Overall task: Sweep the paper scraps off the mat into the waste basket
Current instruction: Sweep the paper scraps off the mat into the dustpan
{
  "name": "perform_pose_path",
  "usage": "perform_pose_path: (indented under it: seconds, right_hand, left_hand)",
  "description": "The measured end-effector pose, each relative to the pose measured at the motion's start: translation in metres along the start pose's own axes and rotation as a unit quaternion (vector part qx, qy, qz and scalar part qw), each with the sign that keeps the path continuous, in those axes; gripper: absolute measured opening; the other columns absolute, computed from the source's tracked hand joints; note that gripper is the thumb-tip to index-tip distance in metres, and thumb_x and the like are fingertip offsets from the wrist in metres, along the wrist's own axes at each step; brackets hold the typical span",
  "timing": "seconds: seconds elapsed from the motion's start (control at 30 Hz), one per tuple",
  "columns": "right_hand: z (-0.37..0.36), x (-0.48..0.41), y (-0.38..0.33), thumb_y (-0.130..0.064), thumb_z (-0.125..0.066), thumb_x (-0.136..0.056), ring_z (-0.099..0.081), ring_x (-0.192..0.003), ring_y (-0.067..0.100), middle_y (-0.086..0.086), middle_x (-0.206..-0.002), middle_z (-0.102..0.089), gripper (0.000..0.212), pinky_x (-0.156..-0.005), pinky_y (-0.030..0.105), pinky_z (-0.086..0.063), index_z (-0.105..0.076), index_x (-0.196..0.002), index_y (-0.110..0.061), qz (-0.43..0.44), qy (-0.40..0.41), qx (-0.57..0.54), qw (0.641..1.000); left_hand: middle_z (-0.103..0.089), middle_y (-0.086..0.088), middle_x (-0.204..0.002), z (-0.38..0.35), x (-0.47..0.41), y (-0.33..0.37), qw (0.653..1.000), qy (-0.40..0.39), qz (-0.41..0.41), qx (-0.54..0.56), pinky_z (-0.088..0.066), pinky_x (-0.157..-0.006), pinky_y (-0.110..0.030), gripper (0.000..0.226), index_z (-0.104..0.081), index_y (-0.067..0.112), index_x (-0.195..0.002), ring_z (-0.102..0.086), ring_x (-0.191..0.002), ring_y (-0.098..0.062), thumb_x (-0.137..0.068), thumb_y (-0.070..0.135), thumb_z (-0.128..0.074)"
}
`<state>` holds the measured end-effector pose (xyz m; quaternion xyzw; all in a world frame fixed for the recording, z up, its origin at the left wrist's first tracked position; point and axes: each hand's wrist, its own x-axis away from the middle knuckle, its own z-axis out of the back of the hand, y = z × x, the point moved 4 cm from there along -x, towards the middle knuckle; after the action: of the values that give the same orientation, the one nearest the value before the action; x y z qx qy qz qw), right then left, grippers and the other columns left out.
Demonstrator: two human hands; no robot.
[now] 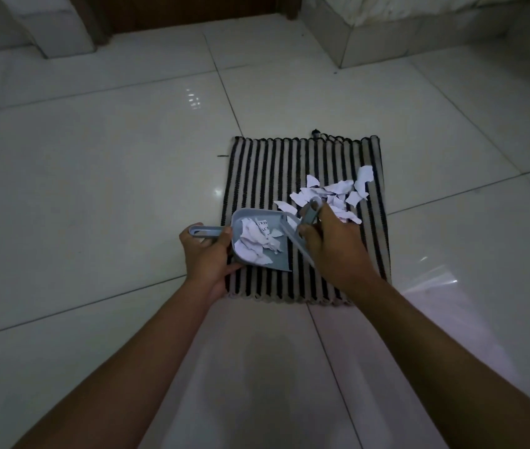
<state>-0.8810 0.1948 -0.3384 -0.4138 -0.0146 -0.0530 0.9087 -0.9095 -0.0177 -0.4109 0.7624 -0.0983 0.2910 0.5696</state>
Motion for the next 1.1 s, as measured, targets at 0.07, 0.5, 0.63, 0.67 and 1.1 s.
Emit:
perform_pose_path:
  seconds: [0.07, 0.5, 0.63, 0.67, 1.1]
  right_hand:
    - [0.006, 0.001, 0.002, -0.03, -0.046, -0.102, -0.063, -0.062, 0.013, 0.002, -0.079, -0.067, 0.02, -0.049, 0.031, -0.05, -0.049, -0.121, -0.026, 0.006, 0.024, -0.007, 1.0]
    - [0.043, 0.041, 0.02, -0.029, -0.048, -0.1, -0.068, -0.063, 0.01, -0.006, -0.077, -0.063, 0.015, -0.047, 0.026, -0.057, -0.049, -0.114, -0.024, -0.04, 0.087, -0.004, 0.995]
    - [0.064, 0.073, 0.047, -0.026, -0.05, -0.1, -0.061, -0.057, 0.002, -0.002, -0.076, -0.065, 0.013, -0.043, 0.01, -0.045, -0.049, -0.112, -0.02, -0.059, 0.124, 0.038, 0.99]
    - [0.061, 0.079, 0.052, -0.025, -0.049, -0.1, -0.06, -0.056, 0.001, 0.0, -0.075, -0.066, 0.015, -0.042, 0.008, -0.043, -0.049, -0.114, -0.018, -0.065, 0.121, 0.043, 0.99]
    - [0.039, 0.076, 0.042, -0.025, -0.045, -0.102, -0.06, -0.061, 0.005, -0.006, -0.072, -0.061, 0.019, -0.05, 0.016, -0.048, -0.05, -0.12, -0.021, -0.059, 0.121, 0.019, 0.991]
  left_hand:
    - [-0.065, -0.017, -0.117, 0.0, 0.001, 0.001, 1.0, -0.002, 0.001, -0.005, -0.06, -0.073, -0.059, 0.05, -0.037, 0.021, -0.123, -0.07, -0.099, -0.031, -0.091, 0.009, -0.073]
    - [-0.063, -0.015, -0.111, 0.002, 0.03, -0.023, 1.0, -0.013, 0.004, 0.009, -0.062, -0.067, -0.049, 0.044, -0.037, 0.021, -0.12, -0.07, -0.092, -0.026, -0.093, 0.006, -0.069]
    - [-0.065, -0.012, -0.111, 0.001, 0.044, -0.033, 1.0, -0.007, 0.001, 0.004, -0.063, -0.065, -0.047, 0.048, -0.038, 0.017, -0.125, -0.07, -0.093, -0.024, -0.091, 0.006, -0.071]
    - [-0.065, -0.013, -0.112, 0.0, 0.046, -0.035, 1.0, -0.003, 0.001, 0.002, -0.063, -0.067, -0.048, 0.048, -0.039, 0.017, -0.125, -0.069, -0.096, -0.026, -0.091, 0.007, -0.071]
    - [-0.066, -0.013, -0.109, 0.001, 0.053, -0.032, 1.0, 0.021, -0.008, 0.001, -0.063, -0.065, -0.048, 0.048, -0.038, 0.018, -0.121, -0.07, -0.096, -0.028, -0.09, 0.005, -0.072]
